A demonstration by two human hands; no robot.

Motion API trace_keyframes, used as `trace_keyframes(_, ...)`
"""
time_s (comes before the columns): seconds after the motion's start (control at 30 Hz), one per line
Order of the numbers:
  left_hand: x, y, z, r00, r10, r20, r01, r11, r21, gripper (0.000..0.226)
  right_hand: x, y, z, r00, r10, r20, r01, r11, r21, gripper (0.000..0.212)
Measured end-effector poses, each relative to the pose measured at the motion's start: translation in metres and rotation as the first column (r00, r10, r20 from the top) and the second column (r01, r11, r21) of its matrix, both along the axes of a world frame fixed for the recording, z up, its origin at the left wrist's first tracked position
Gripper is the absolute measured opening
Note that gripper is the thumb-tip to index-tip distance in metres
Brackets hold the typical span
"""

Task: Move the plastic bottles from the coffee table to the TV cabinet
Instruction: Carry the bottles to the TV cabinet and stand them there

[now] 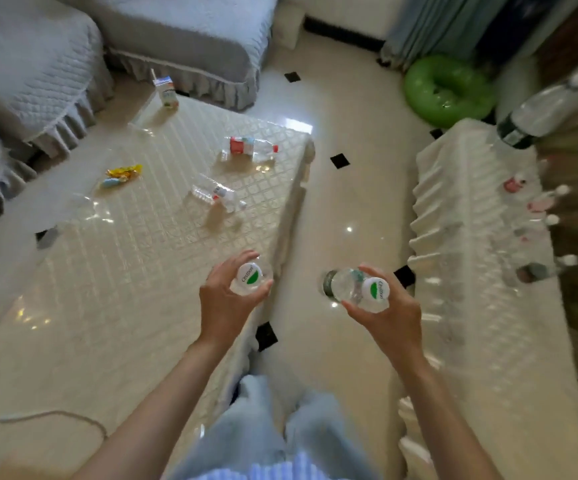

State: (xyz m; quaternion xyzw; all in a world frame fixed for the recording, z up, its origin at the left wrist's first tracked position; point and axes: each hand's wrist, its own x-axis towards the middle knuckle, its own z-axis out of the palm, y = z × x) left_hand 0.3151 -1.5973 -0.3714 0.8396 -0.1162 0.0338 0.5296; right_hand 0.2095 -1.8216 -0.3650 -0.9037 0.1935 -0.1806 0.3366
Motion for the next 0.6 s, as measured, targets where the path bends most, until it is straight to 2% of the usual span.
trace_keyframes(0.1, -0.036, -0.042, 0.011, 0.987, -0.163, -0.001, 0.162, 0.986, -0.034, 0.048, -0.063, -0.031, 0.005, 0.992, -0.123, -0.003, 0.123, 0.992, 0.034, 0.064)
trace_keyframes(0.23, -0.087, -0.098, 0.014, 0.926, -0.368, 0.084, 0.368, 0.93, 0.016, 0.047, -0.146, -0.069, 0.004, 0.969, -0.247, -0.007, 0.247, 0.968, 0.052, 0.066)
trace_keyframes(0.4, -0.16, -0.165, 0.012, 0.861, -0.503, 0.077, 0.497, 0.864, 0.085, 0.049, -0.248, -0.113, -0.002, 0.935, -0.354, -0.01, 0.352, 0.929, 0.117, 0.067)
trace_keyframes(0.6, -0.233, -0.233, 0.006, 0.775, -0.631, 0.025, 0.627, 0.774, 0.085, 0.051, -0.345, -0.155, 0.002, 0.902, -0.427, -0.056, 0.43, 0.885, 0.179, 0.063)
